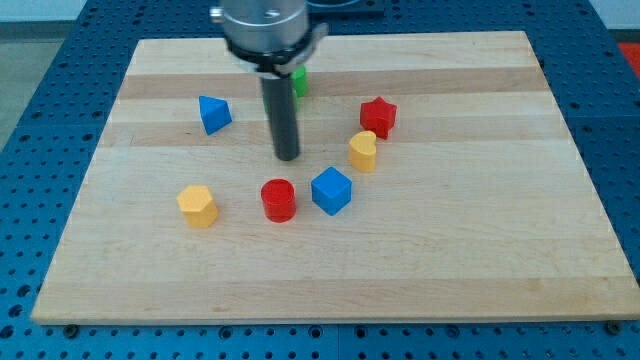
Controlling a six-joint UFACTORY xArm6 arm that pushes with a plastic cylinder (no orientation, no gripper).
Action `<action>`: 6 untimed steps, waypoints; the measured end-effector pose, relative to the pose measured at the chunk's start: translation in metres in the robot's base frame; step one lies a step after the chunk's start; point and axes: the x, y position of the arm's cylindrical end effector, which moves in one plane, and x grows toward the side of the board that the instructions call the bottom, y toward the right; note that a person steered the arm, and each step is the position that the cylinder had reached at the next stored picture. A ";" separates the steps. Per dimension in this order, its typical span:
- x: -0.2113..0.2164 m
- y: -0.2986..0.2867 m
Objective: Point your arm towards center left
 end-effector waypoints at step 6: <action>0.003 -0.083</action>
